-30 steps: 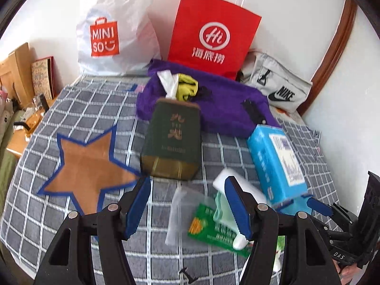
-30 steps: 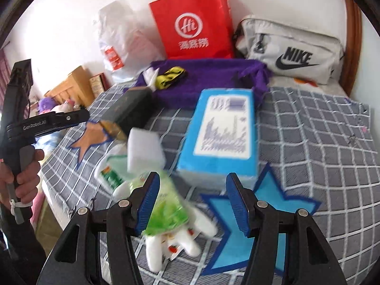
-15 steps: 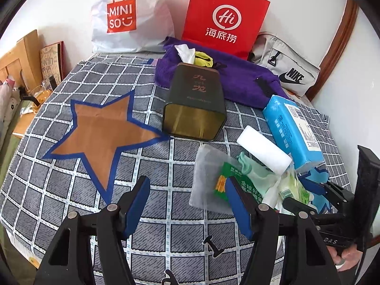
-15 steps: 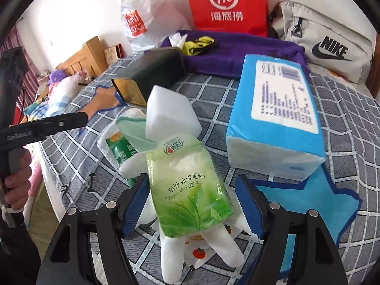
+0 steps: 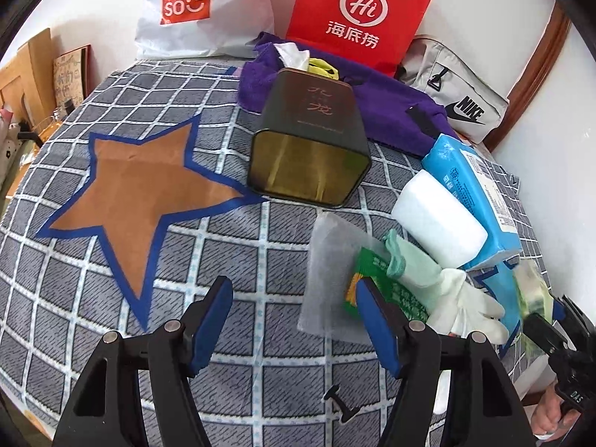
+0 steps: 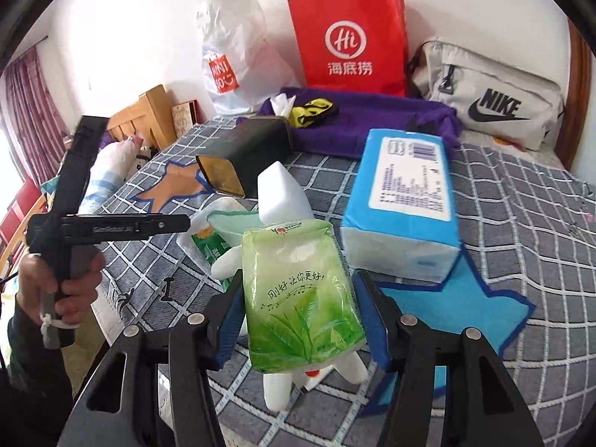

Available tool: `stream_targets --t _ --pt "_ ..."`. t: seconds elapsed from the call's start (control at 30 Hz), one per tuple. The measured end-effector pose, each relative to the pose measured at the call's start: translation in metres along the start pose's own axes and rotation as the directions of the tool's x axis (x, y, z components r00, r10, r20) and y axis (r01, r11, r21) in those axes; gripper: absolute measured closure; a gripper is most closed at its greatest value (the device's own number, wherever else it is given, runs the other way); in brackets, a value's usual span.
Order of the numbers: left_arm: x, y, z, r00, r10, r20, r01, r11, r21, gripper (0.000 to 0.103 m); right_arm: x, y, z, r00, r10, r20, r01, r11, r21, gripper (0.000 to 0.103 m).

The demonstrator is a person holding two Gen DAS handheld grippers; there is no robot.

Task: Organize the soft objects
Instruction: 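Grasp the white mesh bag with the left tool and lift it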

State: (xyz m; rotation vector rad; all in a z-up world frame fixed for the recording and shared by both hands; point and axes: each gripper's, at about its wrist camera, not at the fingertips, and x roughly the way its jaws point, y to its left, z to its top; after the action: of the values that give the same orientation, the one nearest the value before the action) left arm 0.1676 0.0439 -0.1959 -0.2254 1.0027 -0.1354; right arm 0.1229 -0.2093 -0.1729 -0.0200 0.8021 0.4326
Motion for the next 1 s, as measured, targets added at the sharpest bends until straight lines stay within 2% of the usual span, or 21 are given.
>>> stream_targets --t 0.1,0.23,0.27,0.33,0.4,0.47,0.5,0.73,0.8,0.93,1.0 --pt "0.009 -0.006 0.006 1.000 -0.021 -0.014 0.021 1.000 0.005 0.038 -0.011 -0.011 -0.008 0.999 -0.045 0.005 0.045 0.999 0.029 0.047" --pt "0.022 -0.011 0.011 0.998 -0.046 -0.033 0.046 0.999 -0.002 0.070 -0.016 -0.034 -0.023 0.992 -0.126 -0.016 0.127 0.988 0.090 0.047" --pt "0.025 -0.013 0.011 0.998 -0.053 -0.036 0.053 0.999 0.002 0.073 -0.016 -0.042 -0.029 0.988 -0.151 -0.030 0.154 0.981 0.116 0.047" --pt "0.027 -0.018 0.011 0.999 -0.025 -0.026 0.026 0.999 0.028 0.088 -0.011 -0.053 -0.036 0.984 -0.166 -0.060 0.173 0.973 0.151 0.047" --pt "0.025 -0.020 0.011 1.000 -0.025 -0.017 0.026 0.999 0.045 0.095 -0.004 -0.061 -0.043 0.978 -0.189 -0.093 0.203 0.965 0.169 0.047" --pt "0.016 -0.014 0.011 0.998 -0.068 0.001 0.068 0.997 0.030 0.095 0.002 -0.063 -0.048 0.973 -0.200 -0.114 0.217 0.962 0.166 0.047" --pt "0.012 -0.012 0.011 0.998 -0.068 0.004 0.068 0.997 0.027 0.095 0.005 -0.063 -0.050 0.972 -0.205 -0.119 0.223 0.961 0.162 0.047" --pt "-0.025 0.029 0.008 0.997 0.055 0.054 -0.054 0.998 -0.024 0.096 0.009 -0.061 -0.049 0.970 -0.215 -0.113 0.231 0.961 0.149 0.047" --pt "-0.031 0.046 0.005 0.993 0.110 0.047 -0.107 0.993 -0.058 0.096 0.010 -0.062 -0.049 0.970 -0.216 -0.115 0.232 0.961 0.150 0.047" --pt "-0.029 0.070 -0.004 0.987 0.164 -0.006 -0.163 0.981 -0.103 0.095 0.010 -0.059 -0.050 0.968 -0.222 -0.118 0.238 0.960 0.145 0.047" --pt "-0.027 0.080 -0.010 0.987 0.158 -0.040 -0.162 0.977 -0.139 0.088 0.010 -0.058 -0.050 0.967 -0.225 -0.119 0.240 0.960 0.140 0.047"
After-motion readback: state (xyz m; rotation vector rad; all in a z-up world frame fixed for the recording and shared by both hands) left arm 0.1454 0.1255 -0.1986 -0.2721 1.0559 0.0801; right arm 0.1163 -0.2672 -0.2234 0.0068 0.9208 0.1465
